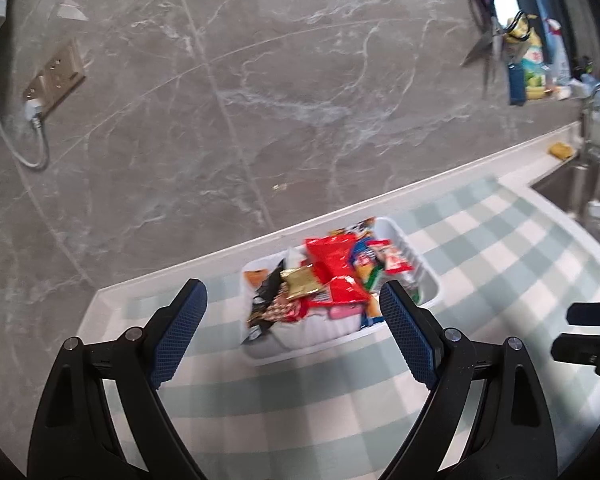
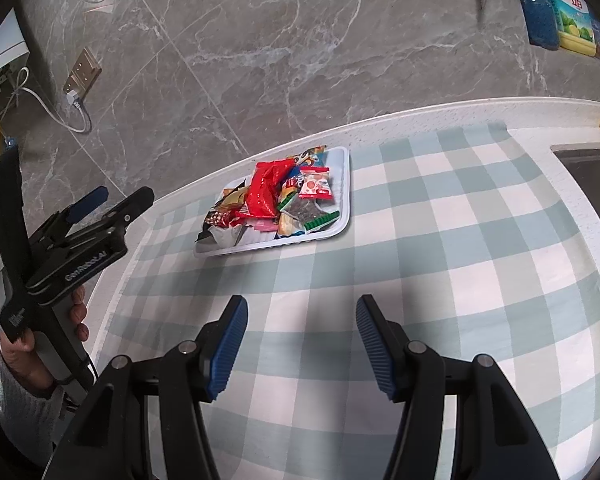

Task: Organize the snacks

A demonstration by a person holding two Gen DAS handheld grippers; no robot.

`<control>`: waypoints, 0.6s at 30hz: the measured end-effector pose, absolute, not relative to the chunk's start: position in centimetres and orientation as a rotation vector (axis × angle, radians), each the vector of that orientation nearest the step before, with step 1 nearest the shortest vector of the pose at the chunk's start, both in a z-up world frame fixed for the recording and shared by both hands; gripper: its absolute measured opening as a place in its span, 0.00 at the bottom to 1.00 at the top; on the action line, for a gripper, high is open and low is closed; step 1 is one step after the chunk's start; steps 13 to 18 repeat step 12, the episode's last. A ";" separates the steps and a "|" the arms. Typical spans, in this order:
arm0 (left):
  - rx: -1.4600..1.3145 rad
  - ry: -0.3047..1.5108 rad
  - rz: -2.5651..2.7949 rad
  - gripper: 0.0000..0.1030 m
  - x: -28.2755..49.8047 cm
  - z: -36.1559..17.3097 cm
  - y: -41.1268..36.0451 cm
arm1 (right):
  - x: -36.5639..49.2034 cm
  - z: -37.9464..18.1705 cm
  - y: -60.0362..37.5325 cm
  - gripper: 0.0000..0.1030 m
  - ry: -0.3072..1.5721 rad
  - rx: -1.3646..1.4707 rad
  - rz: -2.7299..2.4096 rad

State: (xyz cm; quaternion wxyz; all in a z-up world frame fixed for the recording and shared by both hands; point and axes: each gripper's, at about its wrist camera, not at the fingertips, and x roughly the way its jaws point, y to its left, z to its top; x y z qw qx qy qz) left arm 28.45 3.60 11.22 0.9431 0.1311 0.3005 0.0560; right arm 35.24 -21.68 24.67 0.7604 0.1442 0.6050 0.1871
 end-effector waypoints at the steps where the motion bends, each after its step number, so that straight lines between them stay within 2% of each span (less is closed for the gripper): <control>1: 0.267 0.630 0.126 0.86 28.5 10.9 3.7 | 35.2 24.6 -21.6 0.58 1.318 0.316 0.409; 3: 0.274 0.676 0.135 0.86 28.8 10.2 3.7 | 35.1 24.5 -21.5 0.58 1.320 0.318 0.413; 18: 0.218 0.688 0.067 0.85 28.3 10.1 3.8 | 34.9 24.1 -21.9 0.58 1.328 0.338 0.396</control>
